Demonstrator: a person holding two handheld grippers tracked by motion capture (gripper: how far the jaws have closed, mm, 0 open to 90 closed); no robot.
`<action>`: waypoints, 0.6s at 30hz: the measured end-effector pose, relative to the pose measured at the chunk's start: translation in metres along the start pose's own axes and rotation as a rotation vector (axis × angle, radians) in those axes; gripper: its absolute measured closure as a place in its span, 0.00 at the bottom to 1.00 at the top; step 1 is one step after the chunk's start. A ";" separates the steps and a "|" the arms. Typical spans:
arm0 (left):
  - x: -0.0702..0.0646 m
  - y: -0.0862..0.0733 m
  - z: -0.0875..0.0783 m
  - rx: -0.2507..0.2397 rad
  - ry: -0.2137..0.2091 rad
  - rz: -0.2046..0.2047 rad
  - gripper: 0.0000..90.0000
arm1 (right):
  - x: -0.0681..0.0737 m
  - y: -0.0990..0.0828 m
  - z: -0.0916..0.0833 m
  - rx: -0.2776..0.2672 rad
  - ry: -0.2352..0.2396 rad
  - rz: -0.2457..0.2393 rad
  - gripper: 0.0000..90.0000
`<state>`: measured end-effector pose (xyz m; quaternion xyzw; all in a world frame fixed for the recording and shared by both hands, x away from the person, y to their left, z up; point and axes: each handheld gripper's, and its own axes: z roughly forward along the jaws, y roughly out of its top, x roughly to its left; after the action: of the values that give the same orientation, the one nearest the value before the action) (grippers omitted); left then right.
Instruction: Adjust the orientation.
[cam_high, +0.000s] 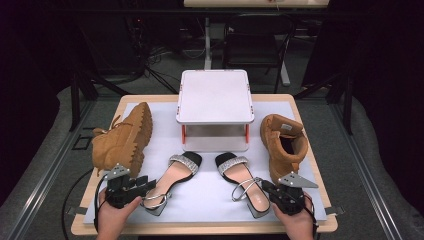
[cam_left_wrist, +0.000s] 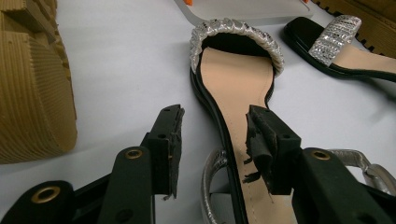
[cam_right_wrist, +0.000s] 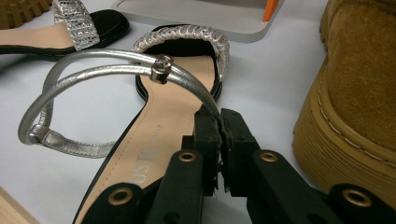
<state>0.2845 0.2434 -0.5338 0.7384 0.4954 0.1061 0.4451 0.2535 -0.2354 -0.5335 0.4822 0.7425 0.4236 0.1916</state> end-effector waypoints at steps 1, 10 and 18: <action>0.000 0.000 0.000 0.000 0.000 -0.001 0.62 | 0.000 0.000 -0.001 0.000 0.001 0.007 0.92; -0.002 0.000 -0.001 -0.009 -0.020 0.025 0.65 | -0.001 -0.003 -0.009 0.007 0.037 0.021 0.74; -0.004 0.000 -0.003 -0.025 0.025 0.037 0.60 | -0.001 -0.001 -0.018 -0.008 0.040 0.031 0.65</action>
<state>0.2809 0.2416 -0.5313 0.7404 0.4856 0.1297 0.4462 0.2412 -0.2447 -0.5247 0.4844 0.7369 0.4391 0.1719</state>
